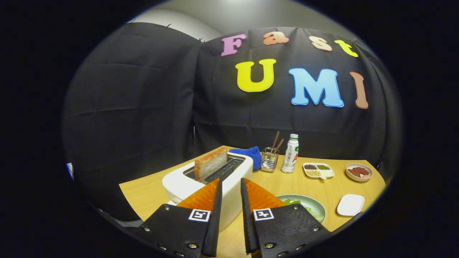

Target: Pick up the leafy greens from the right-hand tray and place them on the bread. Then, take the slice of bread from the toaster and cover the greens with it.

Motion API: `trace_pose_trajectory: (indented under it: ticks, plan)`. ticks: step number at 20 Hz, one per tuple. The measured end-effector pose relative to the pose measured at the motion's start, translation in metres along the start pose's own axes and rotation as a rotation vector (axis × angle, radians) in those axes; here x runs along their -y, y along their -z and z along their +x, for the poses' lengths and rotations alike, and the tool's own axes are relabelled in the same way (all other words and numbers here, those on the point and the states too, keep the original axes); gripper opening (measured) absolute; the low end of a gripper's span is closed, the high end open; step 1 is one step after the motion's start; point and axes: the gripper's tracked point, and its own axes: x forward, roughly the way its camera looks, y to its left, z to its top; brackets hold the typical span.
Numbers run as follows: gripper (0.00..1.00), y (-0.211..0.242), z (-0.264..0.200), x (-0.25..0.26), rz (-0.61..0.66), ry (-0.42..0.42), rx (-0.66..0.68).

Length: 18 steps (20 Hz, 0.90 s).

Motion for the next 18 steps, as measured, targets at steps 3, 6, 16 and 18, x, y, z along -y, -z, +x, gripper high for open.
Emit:
trace_pose_trajectory:
  ticks: [3, 6, 16, 18]
  plan:
    - [0.3, -0.009, 0.012, -0.025, 0.07, 0.004, 0.011]
    - [0.29, -0.013, 0.028, -0.048, 0.097, 0.016, 0.005]
    - [0.29, 0.001, 0.075, -0.063, 0.114, 0.18, -0.053]
    - [0.29, 0.001, 0.082, -0.061, 0.119, 0.206, -0.059]
